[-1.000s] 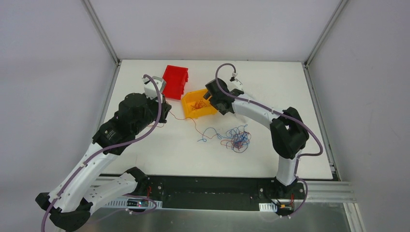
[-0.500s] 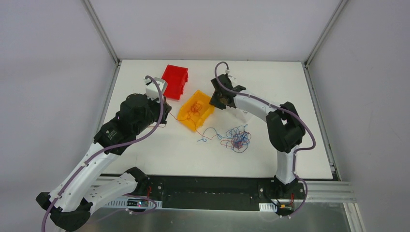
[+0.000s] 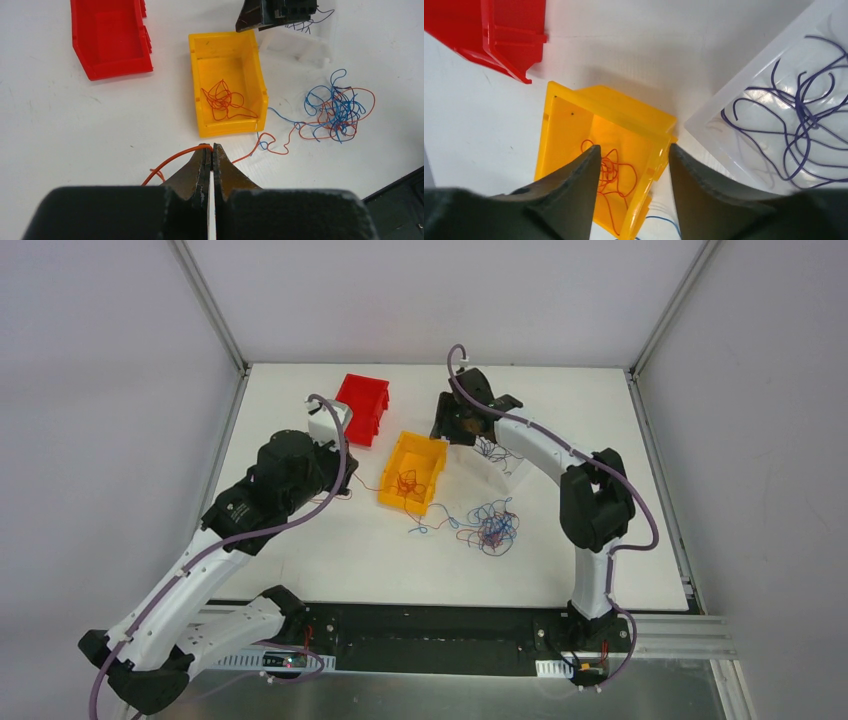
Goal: Untangle the cables
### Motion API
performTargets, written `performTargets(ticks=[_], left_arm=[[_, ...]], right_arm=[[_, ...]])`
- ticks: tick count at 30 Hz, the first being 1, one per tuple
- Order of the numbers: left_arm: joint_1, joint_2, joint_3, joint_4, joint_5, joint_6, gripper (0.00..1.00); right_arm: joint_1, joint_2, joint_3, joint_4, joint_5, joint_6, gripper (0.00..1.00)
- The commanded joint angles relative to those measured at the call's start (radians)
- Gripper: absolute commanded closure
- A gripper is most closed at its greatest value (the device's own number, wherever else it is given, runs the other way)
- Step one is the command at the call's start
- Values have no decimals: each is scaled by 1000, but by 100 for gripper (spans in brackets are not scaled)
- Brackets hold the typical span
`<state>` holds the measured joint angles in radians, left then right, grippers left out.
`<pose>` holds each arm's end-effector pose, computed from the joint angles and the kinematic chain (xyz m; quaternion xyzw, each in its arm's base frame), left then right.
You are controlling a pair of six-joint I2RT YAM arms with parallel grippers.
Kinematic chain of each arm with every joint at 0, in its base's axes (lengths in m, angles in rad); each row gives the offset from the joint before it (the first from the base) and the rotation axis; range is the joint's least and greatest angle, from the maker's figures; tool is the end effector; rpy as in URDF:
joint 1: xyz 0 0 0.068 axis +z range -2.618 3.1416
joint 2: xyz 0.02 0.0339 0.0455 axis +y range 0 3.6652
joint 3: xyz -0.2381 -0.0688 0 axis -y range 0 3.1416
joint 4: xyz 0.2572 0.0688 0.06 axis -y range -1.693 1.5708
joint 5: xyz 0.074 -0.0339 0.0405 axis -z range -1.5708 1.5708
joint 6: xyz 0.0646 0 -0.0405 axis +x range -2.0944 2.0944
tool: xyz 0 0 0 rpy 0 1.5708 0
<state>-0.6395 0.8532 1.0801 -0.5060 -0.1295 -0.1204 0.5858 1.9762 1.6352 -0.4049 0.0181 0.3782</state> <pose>0.1921 -0.1325 0.3712 0.1669 0.7802 -0.1748 0.5769 0.3991 0.2634 0.2088 -0.0913 0.9116 0.1785 0.3590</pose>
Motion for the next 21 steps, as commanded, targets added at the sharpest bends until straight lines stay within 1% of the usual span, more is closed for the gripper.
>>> performTargets(ticks=[1,3,4,7,8,10,12,16,19,21], left_arm=[[6,49,40,26,30,-30,100],[6,64,53,26,25,-35,100],[6,67,59,26,18,-35,100],[6,67,72,24,-17,-22,100],[6,61,75,23,-23,-17,100],[6,45,77,14,-43,-4,100],[6,26,72,8,-59,9,100],[6,-12,53,4,-82,21,100],[6,-31,46,3,-79,23,100],[5,-41,43,0,-76,24,100]], right_arm=[[1,-24,49,-19,-26,-53,34],[4,-88,-10,3,-59,-93,24],[6,-135,-66,37,-79,-123,21],[2,-309,-275,155,-161,-253,19],[-1,-362,-331,170,-196,-291,18],[0,-448,-418,157,-216,-335,18],[4,-535,-505,169,-234,-336,18],[19,-689,-720,292,-265,-264,18],[43,-758,-844,395,-295,-254,18],[66,-770,-888,451,-348,-259,18]])
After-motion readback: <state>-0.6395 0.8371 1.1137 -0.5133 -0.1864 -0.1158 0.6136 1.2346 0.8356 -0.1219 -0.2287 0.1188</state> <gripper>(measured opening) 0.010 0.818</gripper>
